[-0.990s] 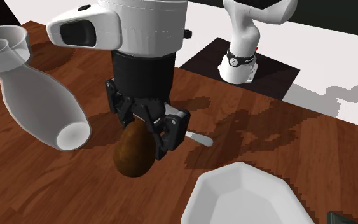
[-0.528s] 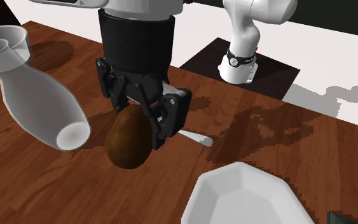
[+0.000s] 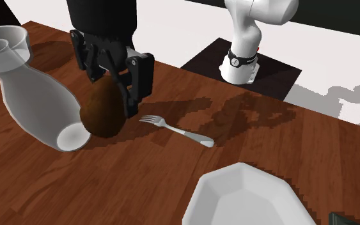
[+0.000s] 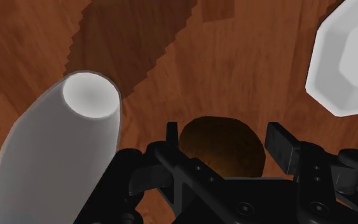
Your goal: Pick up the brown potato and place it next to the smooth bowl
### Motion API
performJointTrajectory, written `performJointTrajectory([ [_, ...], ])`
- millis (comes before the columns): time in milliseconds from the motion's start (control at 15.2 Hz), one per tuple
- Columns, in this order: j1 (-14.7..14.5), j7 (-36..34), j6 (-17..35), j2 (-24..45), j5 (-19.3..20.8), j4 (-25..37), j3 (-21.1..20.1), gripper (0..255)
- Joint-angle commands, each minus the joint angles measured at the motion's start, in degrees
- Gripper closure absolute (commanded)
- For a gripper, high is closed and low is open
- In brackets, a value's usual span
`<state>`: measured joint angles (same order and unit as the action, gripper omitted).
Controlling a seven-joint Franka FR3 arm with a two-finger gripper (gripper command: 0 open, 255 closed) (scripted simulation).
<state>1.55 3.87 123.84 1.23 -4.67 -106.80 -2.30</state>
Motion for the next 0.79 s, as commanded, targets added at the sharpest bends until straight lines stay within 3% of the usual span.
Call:
performJointTrajectory([
  [0, 1.3, 3.1, -0.3, -0.4, -0.9, -0.4, 1.2, 255],
  [726, 8.8, 19.2, -3.0, 1.1, -5.4, 2.0, 8.3, 255],
])
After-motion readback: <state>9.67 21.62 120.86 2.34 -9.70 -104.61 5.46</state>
